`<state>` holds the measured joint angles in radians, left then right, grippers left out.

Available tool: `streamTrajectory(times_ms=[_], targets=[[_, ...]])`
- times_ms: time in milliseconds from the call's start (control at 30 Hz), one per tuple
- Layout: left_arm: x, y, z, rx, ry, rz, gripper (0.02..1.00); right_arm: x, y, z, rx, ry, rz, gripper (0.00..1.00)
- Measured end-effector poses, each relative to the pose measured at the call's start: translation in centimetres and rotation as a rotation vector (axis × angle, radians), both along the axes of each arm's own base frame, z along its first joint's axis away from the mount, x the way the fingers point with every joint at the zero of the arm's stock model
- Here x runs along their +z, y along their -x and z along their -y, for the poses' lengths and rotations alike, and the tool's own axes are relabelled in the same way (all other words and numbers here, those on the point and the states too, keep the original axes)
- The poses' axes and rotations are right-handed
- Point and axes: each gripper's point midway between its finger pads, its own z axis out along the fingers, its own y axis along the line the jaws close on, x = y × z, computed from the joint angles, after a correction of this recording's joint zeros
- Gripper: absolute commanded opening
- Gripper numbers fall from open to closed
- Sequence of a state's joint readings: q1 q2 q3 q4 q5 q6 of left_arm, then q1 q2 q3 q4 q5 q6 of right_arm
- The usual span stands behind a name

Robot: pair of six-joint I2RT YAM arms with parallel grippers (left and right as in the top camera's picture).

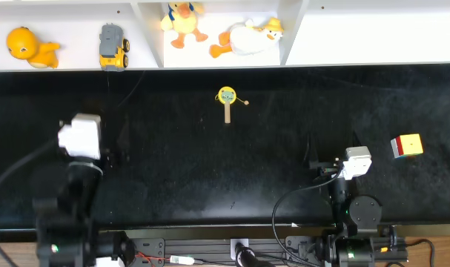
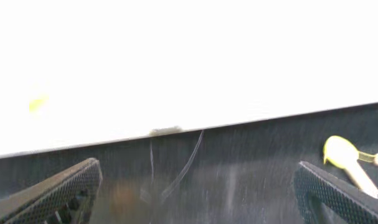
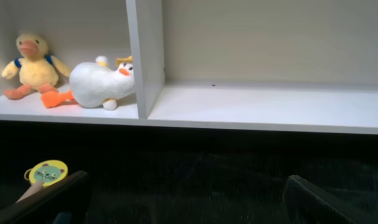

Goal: Store Toys

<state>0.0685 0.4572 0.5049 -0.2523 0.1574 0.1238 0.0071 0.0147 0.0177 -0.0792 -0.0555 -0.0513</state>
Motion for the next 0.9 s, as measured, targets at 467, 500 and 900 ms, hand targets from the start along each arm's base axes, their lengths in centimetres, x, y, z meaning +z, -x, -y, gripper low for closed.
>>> streamTrajectory(times_ms=[467,500,900], targets=[[-5.3,1.9,2.4,-0.068,0.043,0.191,0.996,0.0,0.0,0.0,0.000,-0.001,0.000,0.993],[-5.6,2.0,2.2,-0.058,0.048,0.198,0.996,0.0,0.0,0.0,0.000,0.000,0.000,0.996],[-9.7,1.9,0.8,0.031,0.048,0.111,0.996,0.0,0.0,0.0,0.000,-0.003,-0.001,0.996]])
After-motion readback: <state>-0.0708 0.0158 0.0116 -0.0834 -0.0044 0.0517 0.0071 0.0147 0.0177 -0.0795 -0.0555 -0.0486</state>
